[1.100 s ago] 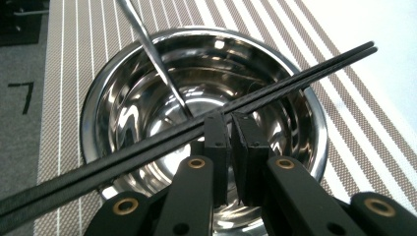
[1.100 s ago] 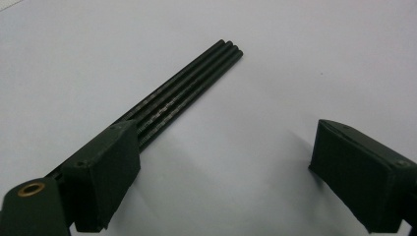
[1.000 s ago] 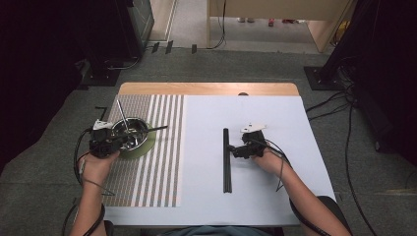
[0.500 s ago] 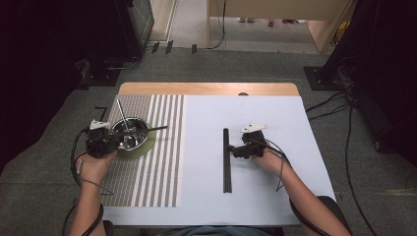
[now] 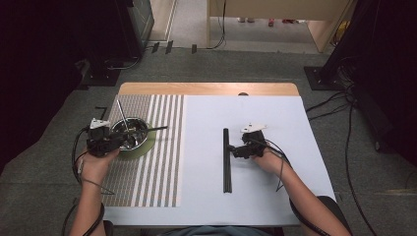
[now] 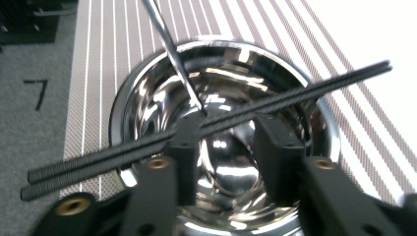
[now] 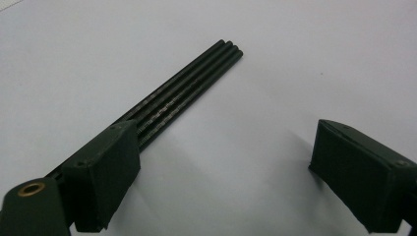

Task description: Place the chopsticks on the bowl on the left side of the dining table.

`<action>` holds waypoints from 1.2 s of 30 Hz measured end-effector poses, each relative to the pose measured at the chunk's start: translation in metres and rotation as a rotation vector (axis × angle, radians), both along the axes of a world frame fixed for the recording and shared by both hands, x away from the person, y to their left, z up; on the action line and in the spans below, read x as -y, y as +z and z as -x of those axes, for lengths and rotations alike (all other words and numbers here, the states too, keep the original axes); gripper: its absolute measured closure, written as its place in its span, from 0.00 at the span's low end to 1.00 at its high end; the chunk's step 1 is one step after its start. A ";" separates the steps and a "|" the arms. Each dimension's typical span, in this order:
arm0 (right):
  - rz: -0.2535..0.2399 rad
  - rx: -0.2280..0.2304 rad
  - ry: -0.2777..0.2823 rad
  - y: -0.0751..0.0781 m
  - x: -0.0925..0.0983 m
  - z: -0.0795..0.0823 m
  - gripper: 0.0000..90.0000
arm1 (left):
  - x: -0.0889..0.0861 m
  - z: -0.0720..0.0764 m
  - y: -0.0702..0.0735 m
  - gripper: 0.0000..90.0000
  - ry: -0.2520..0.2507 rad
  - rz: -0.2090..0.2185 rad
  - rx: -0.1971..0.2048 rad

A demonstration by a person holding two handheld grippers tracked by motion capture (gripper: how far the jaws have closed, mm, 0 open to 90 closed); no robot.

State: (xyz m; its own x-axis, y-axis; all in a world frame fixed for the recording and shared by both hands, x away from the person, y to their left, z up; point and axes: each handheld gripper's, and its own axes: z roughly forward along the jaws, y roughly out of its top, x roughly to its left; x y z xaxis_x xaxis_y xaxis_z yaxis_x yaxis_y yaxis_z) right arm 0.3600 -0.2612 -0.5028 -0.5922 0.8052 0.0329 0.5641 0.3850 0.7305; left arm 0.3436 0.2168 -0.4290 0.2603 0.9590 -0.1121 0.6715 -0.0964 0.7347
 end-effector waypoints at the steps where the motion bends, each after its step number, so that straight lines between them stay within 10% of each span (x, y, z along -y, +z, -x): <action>1: 0.000 0.000 0.000 0.000 0.000 0.000 0.12 | 0.001 0.000 0.001 0.64 0.001 0.012 0.005; 9: -0.001 0.000 0.000 0.000 0.000 0.000 0.12 | 0.012 -0.002 0.006 0.46 -0.031 0.071 0.026; 36: -0.001 0.000 0.000 0.000 0.000 0.000 0.12 | 0.078 -0.003 0.010 0.30 -0.159 0.021 0.040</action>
State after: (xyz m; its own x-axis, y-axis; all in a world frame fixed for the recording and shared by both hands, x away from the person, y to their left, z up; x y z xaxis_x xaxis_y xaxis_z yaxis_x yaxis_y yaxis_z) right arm 0.3601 -0.2612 -0.5028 -0.5922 0.8051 0.0333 0.5640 0.3846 0.7308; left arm 0.3461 0.1392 -0.4191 0.4132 0.9030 -0.1178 0.6194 -0.1838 0.7633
